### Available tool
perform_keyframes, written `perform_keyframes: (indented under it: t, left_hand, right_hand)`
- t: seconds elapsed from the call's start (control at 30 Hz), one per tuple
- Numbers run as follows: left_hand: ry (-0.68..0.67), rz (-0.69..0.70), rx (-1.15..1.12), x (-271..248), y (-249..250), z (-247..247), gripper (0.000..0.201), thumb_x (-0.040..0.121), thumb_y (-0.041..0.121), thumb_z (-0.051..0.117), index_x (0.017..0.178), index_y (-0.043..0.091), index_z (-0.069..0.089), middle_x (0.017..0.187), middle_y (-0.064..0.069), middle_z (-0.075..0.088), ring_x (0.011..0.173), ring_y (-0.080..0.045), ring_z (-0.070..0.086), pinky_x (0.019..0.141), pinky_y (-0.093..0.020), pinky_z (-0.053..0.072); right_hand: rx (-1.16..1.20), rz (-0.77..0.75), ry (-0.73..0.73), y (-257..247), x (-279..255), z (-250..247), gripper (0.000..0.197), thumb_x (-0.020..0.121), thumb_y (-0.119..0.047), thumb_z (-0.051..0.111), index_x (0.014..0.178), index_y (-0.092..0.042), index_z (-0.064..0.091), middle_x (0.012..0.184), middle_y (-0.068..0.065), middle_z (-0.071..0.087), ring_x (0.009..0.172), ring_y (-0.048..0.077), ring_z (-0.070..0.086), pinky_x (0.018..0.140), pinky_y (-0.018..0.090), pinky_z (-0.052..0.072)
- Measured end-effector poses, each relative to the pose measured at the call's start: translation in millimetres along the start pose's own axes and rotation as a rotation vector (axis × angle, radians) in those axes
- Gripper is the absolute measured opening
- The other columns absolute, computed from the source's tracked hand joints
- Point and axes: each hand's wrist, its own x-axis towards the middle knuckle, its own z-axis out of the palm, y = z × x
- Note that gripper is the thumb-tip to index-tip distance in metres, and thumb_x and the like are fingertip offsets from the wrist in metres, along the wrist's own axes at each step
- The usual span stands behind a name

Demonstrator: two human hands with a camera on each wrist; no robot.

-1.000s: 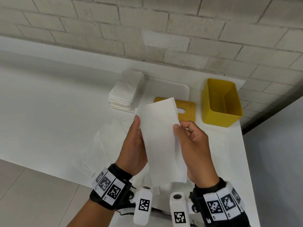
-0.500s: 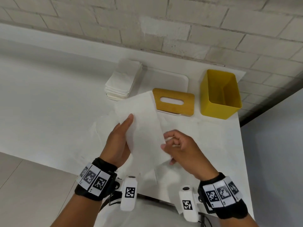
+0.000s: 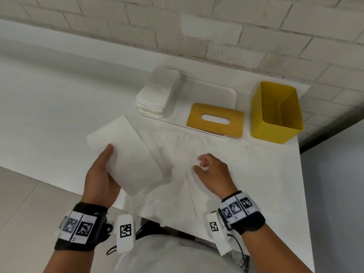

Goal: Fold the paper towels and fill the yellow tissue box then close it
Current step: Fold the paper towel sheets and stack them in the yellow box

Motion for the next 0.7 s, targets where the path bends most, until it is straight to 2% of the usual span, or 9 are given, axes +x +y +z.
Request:
perform_keyframes:
  t: [0.1,0.17,0.27,0.33,0.4,0.5,0.6,0.67,0.7]
  left_hand:
    - [0.026,-0.008,0.000,-4,-6,0,0.036,0.102,0.034,0.055,0.131,0.015,0.065,0.130,-0.004,0.071,0.123,-0.024,0.066,0.108,-0.049,0.046]
    - [0.038,-0.016,0.005,-8,-10,2,0.034,0.102,0.033,0.055,0.128,0.017,0.066,0.128,-0.003,0.072,0.121,-0.023,0.067,0.107,-0.048,0.047]
    - [0.029,-0.031,0.011,-14,-12,5,0.030,0.103,0.032,0.053,0.124,0.017,0.068,0.122,-0.003,0.075,0.116,-0.022,0.070,0.098,-0.044,0.051]
    - [0.012,-0.043,0.017,-18,-13,6,0.031,0.103,0.032,0.052,0.126,0.016,0.067,0.121,-0.003,0.075,0.112,-0.021,0.071,0.094,-0.043,0.052]
    - [0.004,-0.055,0.025,-20,-14,8,0.033,0.102,0.032,0.053,0.128,0.015,0.065,0.121,-0.004,0.075,0.111,-0.021,0.072,0.092,-0.043,0.053]
    - [0.003,-0.062,0.034,-21,-15,10,0.035,0.102,0.032,0.053,0.128,0.013,0.065,0.118,-0.005,0.076,0.107,-0.020,0.073,0.087,-0.040,0.054]
    - [0.007,-0.064,0.047,-20,-14,12,0.037,0.102,0.032,0.054,0.130,0.011,0.064,0.119,-0.006,0.076,0.105,-0.020,0.074,0.085,-0.038,0.055]
    - [0.022,-0.054,0.062,-17,-11,13,0.035,0.102,0.032,0.054,0.128,0.011,0.065,0.116,-0.005,0.077,0.100,-0.017,0.075,0.081,-0.037,0.055]
    - [0.032,-0.048,0.066,-16,-9,14,0.035,0.103,0.033,0.055,0.128,0.011,0.065,0.116,-0.005,0.077,0.099,-0.017,0.075,0.080,-0.037,0.055]
  right_hand:
    - [-0.042,0.051,0.011,-18,17,14,0.059,0.088,-0.048,0.071,0.135,-0.019,0.052,0.123,0.001,0.065,0.116,0.020,0.060,0.094,0.028,0.044]
    - [-0.092,0.099,0.039,-28,28,22,0.067,0.085,-0.050,0.074,0.137,-0.017,0.048,0.129,0.006,0.063,0.121,0.025,0.059,0.097,0.033,0.047]
    - [-0.197,0.142,0.051,-38,37,27,0.066,0.084,-0.047,0.076,0.134,-0.016,0.047,0.130,0.008,0.062,0.118,0.029,0.061,0.088,0.035,0.049]
    - [-0.198,0.157,0.039,-41,39,29,0.059,0.084,-0.043,0.076,0.131,-0.018,0.050,0.125,0.005,0.065,0.113,0.027,0.064,0.080,0.031,0.047]
    - [-0.158,0.159,0.038,-39,40,29,0.055,0.084,-0.041,0.076,0.129,-0.020,0.053,0.121,0.002,0.067,0.109,0.025,0.064,0.079,0.029,0.046]
    - [-0.011,0.144,0.062,-34,40,28,0.051,0.083,-0.031,0.077,0.127,-0.021,0.054,0.111,-0.003,0.066,0.108,0.022,0.064,0.082,0.028,0.046]
    - [0.338,0.103,0.115,-28,34,21,0.046,0.080,-0.019,0.082,0.118,-0.017,0.057,0.090,-0.006,0.063,0.094,0.022,0.065,0.085,0.030,0.050]
    - [0.572,0.057,0.098,-29,24,6,0.033,0.081,-0.013,0.082,0.107,-0.013,0.061,0.080,-0.002,0.063,0.080,0.021,0.062,0.081,0.036,0.050]
    - [0.648,0.005,0.070,-31,17,-4,0.023,0.084,-0.011,0.079,0.101,-0.011,0.064,0.080,0.002,0.066,0.079,0.021,0.061,0.080,0.038,0.049]
